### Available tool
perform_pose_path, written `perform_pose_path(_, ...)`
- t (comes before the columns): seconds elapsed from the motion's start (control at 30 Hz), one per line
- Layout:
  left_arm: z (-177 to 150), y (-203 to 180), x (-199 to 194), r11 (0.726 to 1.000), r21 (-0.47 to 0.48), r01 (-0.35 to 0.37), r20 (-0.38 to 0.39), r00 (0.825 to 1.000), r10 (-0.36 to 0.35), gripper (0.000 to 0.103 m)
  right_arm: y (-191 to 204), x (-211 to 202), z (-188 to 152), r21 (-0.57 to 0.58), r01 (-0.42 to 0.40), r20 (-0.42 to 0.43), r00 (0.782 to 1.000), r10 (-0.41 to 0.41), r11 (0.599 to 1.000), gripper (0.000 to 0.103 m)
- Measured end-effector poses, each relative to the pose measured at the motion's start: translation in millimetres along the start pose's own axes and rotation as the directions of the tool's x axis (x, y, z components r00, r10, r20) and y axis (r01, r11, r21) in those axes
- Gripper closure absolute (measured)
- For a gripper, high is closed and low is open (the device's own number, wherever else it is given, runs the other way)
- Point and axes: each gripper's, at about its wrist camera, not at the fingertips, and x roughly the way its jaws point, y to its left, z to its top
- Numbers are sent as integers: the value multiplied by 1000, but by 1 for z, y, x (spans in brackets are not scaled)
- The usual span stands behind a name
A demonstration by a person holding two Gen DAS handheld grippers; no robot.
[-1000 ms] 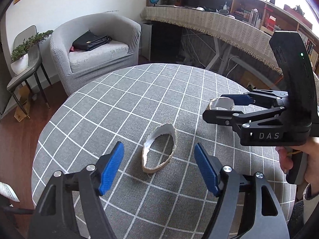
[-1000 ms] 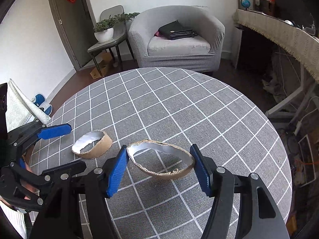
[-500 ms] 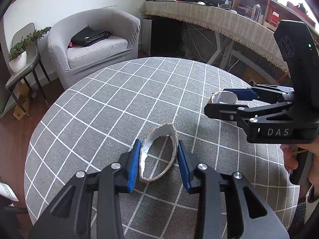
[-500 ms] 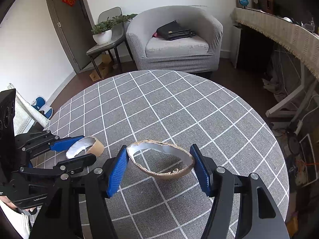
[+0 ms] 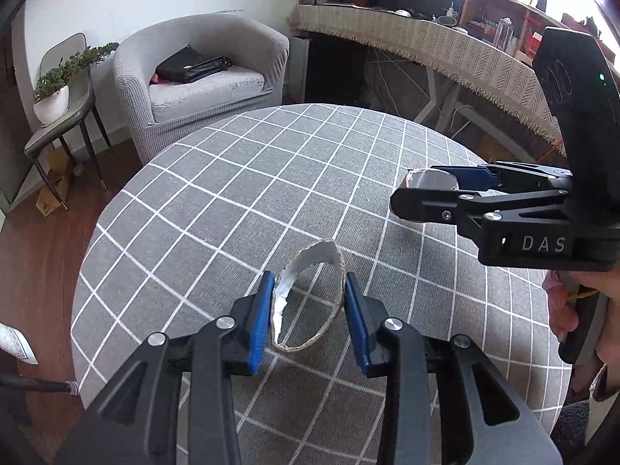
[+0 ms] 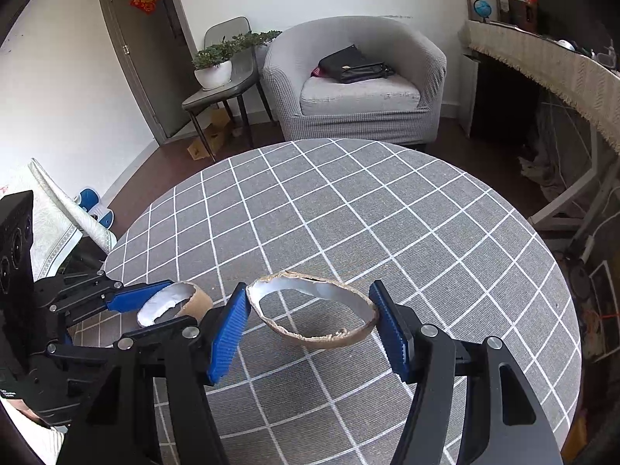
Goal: Collect trash
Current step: 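Close the left tool on the other cardboard tape core, then carry both tape cores with both tools down over the green bin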
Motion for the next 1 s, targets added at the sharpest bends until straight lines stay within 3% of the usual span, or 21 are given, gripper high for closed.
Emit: perform_pose_path(1.0, -125, 57, -122, 973, -167, -157, 2, 987, 160, 65, 138, -19, -57, -87, -132, -7, 991, 132, 987, 39)
